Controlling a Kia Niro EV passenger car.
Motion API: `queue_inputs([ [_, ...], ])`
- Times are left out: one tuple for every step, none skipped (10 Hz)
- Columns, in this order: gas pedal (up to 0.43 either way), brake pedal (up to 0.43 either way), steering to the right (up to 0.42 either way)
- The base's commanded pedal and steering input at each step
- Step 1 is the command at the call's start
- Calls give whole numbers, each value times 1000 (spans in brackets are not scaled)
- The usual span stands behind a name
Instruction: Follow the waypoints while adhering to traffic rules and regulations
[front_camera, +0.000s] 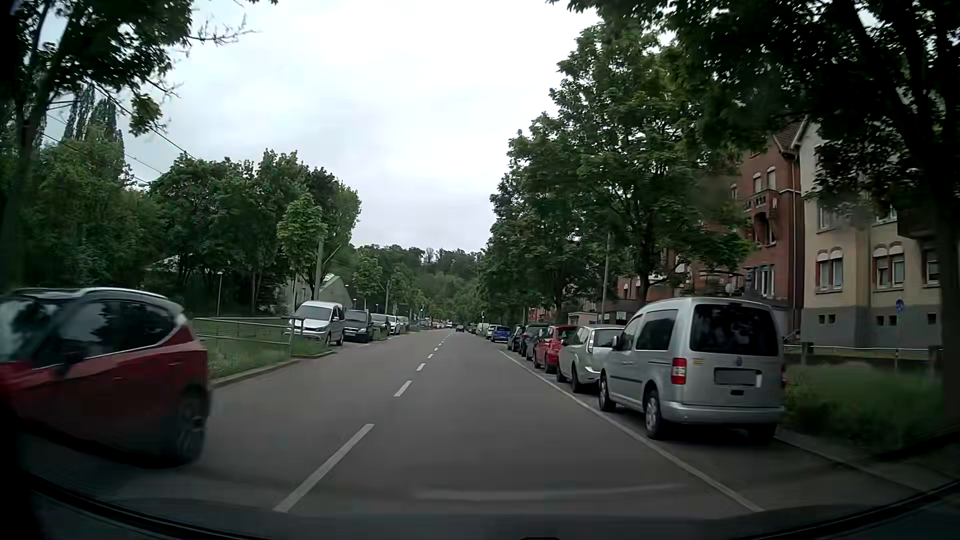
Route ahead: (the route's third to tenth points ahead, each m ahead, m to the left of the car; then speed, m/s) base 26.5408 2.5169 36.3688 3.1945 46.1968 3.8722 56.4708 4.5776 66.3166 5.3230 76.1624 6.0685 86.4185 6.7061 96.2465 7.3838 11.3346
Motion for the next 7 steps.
queue_inputs([
  [150, 0, -30],
  [150, 0, -28],
  [150, 0, -25],
  [150, 0, -22],
  [138, 0, -18],
  [130, 0, -15],
  [130, 0, -12],
])
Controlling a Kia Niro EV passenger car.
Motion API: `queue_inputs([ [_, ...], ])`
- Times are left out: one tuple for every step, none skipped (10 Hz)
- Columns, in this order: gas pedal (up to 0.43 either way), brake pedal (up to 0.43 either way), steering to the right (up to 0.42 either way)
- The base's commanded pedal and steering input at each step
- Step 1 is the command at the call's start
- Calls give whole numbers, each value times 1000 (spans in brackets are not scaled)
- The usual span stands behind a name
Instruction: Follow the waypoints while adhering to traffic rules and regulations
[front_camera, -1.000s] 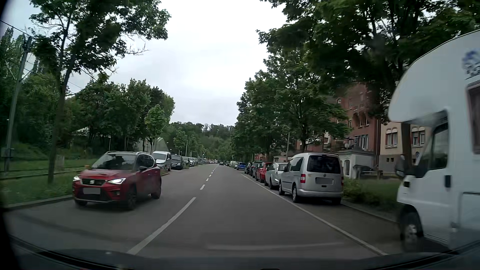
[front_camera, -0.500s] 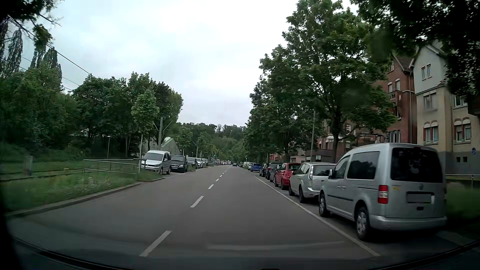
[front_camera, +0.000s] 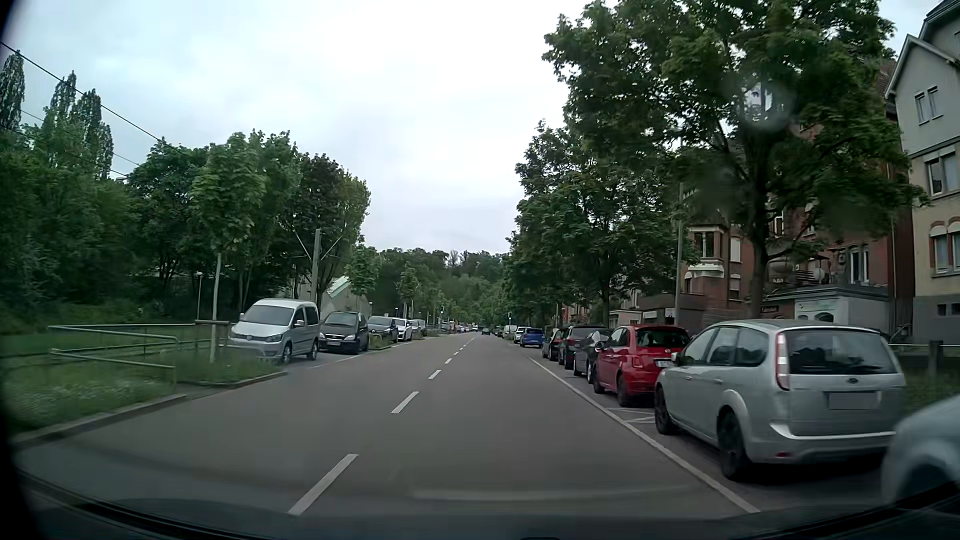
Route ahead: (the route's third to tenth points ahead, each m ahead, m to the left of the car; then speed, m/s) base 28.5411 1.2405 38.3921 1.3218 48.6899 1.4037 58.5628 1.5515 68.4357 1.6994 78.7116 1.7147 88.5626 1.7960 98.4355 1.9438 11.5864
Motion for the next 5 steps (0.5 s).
queue_inputs([
  [130, 0, -9],
  [130, 0, -8],
  [130, 0, -7],
  [130, 0, -7],
  [130, 0, -7],
])
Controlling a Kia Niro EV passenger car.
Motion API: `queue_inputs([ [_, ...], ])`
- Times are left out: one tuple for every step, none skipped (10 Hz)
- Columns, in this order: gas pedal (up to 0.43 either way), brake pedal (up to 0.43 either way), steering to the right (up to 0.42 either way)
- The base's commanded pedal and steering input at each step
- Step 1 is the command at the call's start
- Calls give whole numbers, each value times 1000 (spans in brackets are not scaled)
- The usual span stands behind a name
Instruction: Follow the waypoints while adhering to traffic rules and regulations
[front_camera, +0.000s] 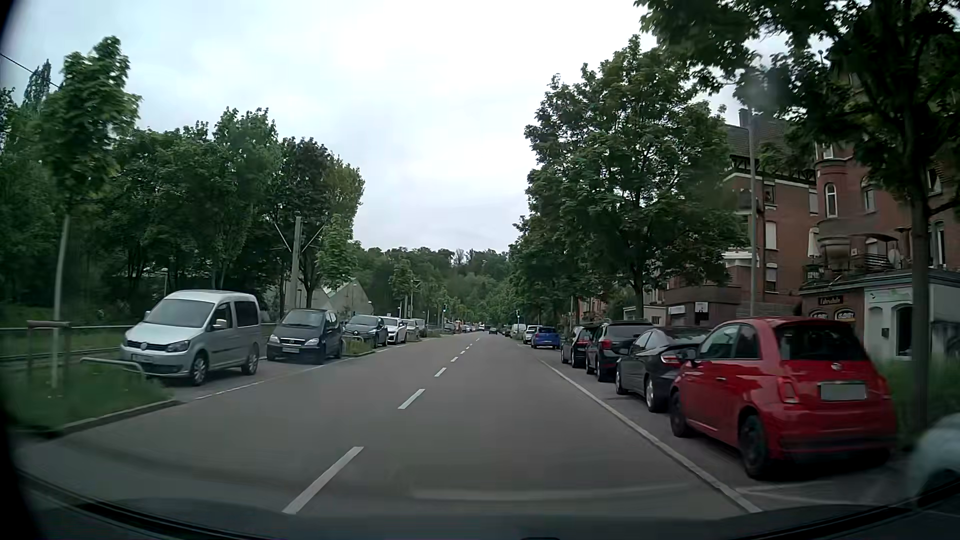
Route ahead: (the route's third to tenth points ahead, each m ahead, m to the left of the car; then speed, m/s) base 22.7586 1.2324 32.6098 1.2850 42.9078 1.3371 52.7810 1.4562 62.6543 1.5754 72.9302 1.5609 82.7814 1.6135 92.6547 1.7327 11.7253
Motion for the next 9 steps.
queue_inputs([
  [130, 0, -6],
  [130, 0, -4],
  [130, 0, -2],
  [130, 0, -2],
  [130, 0, -2],
  [130, 0, -2],
  [130, 0, -1],
  [130, 0, -2],
  [118, 0, -1],
])
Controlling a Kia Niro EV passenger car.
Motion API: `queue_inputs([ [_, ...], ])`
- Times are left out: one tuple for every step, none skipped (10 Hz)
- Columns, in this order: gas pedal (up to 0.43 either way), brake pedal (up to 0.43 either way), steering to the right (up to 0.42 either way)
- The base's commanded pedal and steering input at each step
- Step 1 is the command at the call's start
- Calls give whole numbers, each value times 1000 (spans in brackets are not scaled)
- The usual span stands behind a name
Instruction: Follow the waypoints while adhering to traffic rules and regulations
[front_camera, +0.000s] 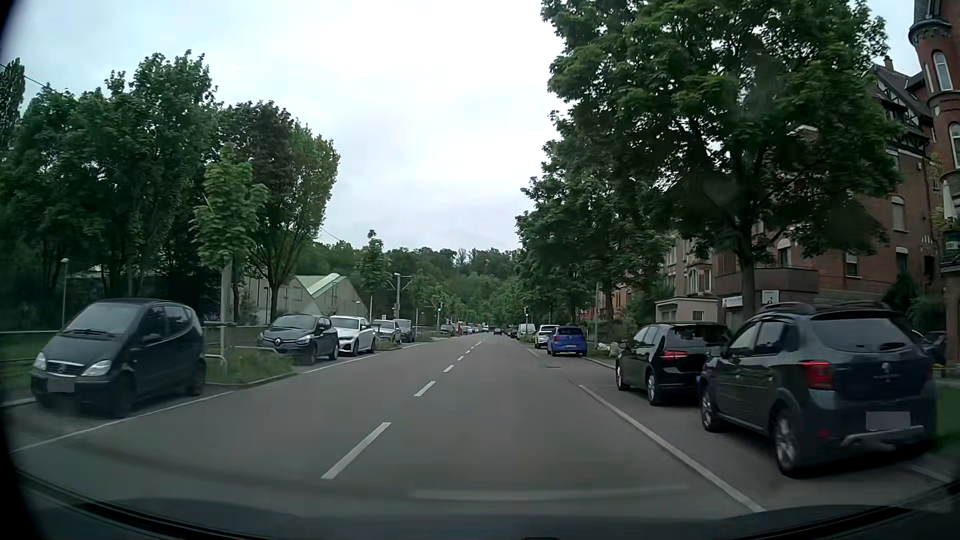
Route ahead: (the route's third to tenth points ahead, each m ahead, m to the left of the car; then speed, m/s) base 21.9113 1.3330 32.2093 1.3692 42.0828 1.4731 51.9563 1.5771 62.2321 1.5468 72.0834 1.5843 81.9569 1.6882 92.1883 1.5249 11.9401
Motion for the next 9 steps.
queue_inputs([
  [118, 0, -1],
  [118, 0, -2],
  [118, 0, -1],
  [118, 0, -1],
  [118, 0, -1],
  [118, 0, -1],
  [118, 0, -1],
  [118, 0, -1],
  [118, 0, -1],
])
